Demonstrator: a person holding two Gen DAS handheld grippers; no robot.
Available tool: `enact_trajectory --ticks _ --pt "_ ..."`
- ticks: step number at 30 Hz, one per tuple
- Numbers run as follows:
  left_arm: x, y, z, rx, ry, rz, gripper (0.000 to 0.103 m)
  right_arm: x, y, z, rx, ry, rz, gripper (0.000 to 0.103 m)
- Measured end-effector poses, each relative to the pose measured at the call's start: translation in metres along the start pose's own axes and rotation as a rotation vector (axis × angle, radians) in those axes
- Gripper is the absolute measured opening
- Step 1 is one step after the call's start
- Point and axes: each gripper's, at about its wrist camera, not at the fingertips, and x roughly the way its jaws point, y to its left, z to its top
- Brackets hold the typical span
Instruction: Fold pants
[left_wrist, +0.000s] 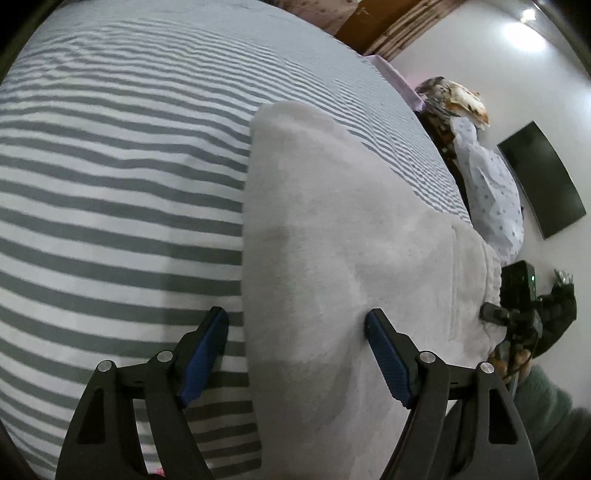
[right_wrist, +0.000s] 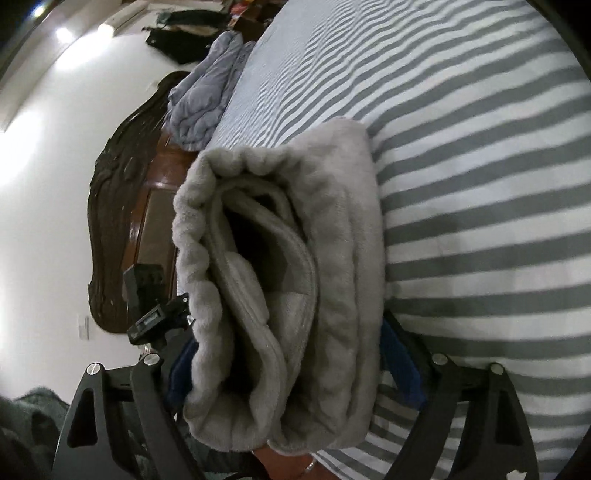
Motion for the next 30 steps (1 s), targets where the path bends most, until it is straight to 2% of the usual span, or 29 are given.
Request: enact_trajectory --ticks 2,7,10,13,14,15,19,24,30 --pt "0.002 -0.001 0.001 0.006 -0.006 0.003 0.076 0.002 -0.002 0.002 0.015 0.001 0.022 0.072" --pt "0.007 -0.007 0.005 0.022 -0.022 0.020 0.071 0.011 0.000 0.006 0.009 -0.011 -0.009 0.070" --pt "0.010 -0.009 0.008 0.010 -0.027 0.044 0.068 0.015 0.006 0.003 0.019 -0.030 -0.060 0.070" --pt "0.006 -0.013 0.005 0.009 -0.048 0.067 0.058 0.012 0.016 -0.003 0.021 -0.065 -0.108 0.056" --pt "0.003 -0.014 0.004 0.005 -0.061 0.073 0.051 0.011 0.021 -0.006 0.030 -0.079 -0.120 0.053" --pt "0.000 -0.015 0.003 0.002 -0.072 0.075 0.045 0.010 0.026 -0.006 0.033 -0.088 -0.137 0.051" --pt "-0.008 -0.017 0.000 0.015 -0.088 0.095 0.037 0.008 0.049 -0.006 0.061 -0.111 -0.180 0.046" --pt "-0.017 -0.029 0.006 0.022 -0.109 0.101 0.032 0.009 0.083 0.001 0.039 -0.108 -0.242 0.043" --pt "-0.045 -0.032 0.023 0.052 -0.173 0.095 0.031 0.018 0.112 0.022 0.007 -0.109 -0.223 0.043"
